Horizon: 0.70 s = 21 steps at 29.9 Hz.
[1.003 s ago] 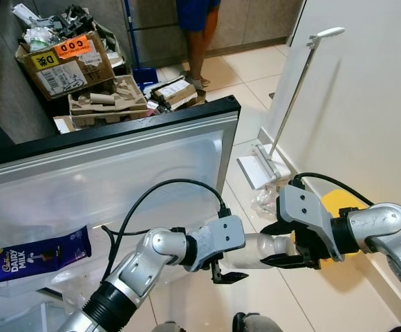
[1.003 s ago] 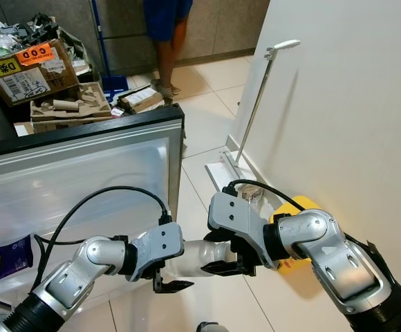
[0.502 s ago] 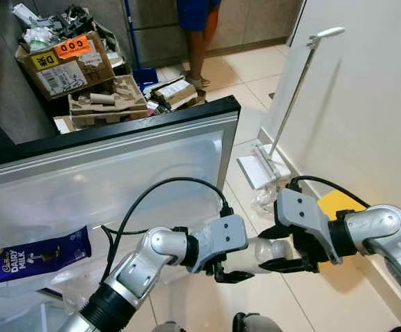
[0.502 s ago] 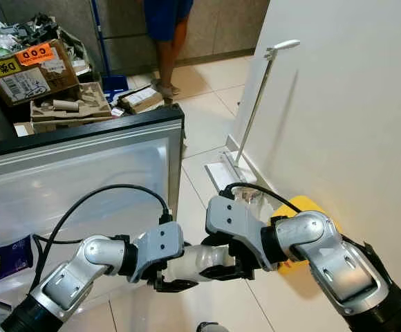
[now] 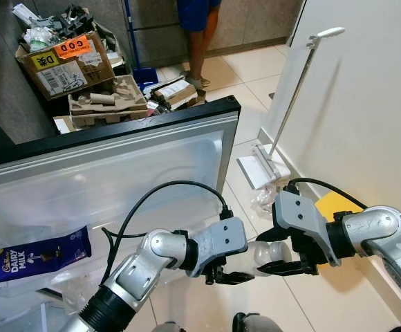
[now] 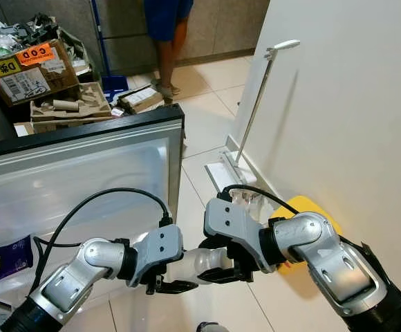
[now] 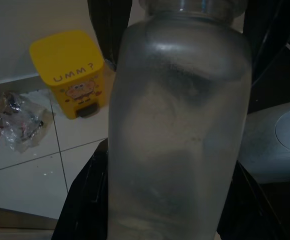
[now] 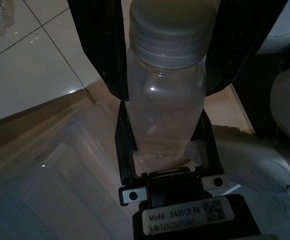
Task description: Restocking fridge
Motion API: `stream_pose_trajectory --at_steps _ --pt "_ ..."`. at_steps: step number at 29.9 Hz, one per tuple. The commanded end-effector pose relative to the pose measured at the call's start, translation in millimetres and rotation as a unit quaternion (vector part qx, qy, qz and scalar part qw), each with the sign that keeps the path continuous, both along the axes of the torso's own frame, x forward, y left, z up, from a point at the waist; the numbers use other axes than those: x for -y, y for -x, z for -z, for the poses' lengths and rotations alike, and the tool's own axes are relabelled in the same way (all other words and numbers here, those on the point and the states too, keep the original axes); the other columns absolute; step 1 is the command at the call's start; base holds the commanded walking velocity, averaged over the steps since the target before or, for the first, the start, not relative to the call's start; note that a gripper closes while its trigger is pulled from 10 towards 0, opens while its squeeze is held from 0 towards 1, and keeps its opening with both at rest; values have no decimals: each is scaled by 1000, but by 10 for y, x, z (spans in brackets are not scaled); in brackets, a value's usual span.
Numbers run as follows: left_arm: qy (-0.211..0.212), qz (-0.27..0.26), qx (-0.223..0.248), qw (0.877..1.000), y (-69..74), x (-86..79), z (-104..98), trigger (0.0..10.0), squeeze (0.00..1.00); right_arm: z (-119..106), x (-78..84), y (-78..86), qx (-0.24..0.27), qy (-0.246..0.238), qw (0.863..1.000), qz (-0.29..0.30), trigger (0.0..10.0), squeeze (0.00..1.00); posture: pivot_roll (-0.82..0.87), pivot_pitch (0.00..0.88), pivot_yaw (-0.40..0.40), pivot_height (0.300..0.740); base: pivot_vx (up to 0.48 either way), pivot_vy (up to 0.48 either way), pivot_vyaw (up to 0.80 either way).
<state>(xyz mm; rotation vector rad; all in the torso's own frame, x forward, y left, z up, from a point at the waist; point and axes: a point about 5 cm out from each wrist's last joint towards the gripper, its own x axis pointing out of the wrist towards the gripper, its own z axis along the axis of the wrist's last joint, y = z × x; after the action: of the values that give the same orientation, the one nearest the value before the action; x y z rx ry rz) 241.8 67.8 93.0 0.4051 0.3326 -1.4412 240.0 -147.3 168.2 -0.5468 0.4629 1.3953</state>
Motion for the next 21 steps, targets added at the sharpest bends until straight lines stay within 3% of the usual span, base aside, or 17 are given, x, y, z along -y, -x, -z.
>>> stream_pose_trajectory --at_steps 1,3,5,6,7,8,19,21 --pt "6 29 -7 1000 92 64 0 0 0 -65 3 -44 30 -6 999 10 10000 0 -126 117 -67 740 0 0 0" --pt "6 30 -4 1000 92 66 -4 10000 0 -61 6 -47 32 -5 999 10 10000 0 -127 117 -66 740 0 0 0" --pt "5 30 -3 1000 92 67 -5 10000 0 -65 11 -48 29 -10 999 9 10000 59 -127 117 -66 740 0 0 0" --pt "5 31 -3 1000 93 67 -6 10000 0 -72 13 -46 28 -14 999 9 10000 624 -128 117 -66 740 0 0 0" --pt "5 31 -3 1000 93 67 -6 10000 0 -72 13 -46 28 -14 999 9 10000 624 -128 117 -66 740 0 0 0" --pt "5 31 -3 999 94 67 -7 10000 0 -79 14 -45 28 -17 999 9 10000 1000 -128 117 -66 740 0 0 0" --pt "2 25 -7 1000 86 20 0 10000 0 -184 71 -29 26 -54 998 19 10000 1000 -126 125 -65 740 0 0 0" --pt "1 20 -8 1000 71 -11 3 10000 0 -206 126 1 16 -59 998 18 10000 812 -126 125 -65 740 0 0 0"
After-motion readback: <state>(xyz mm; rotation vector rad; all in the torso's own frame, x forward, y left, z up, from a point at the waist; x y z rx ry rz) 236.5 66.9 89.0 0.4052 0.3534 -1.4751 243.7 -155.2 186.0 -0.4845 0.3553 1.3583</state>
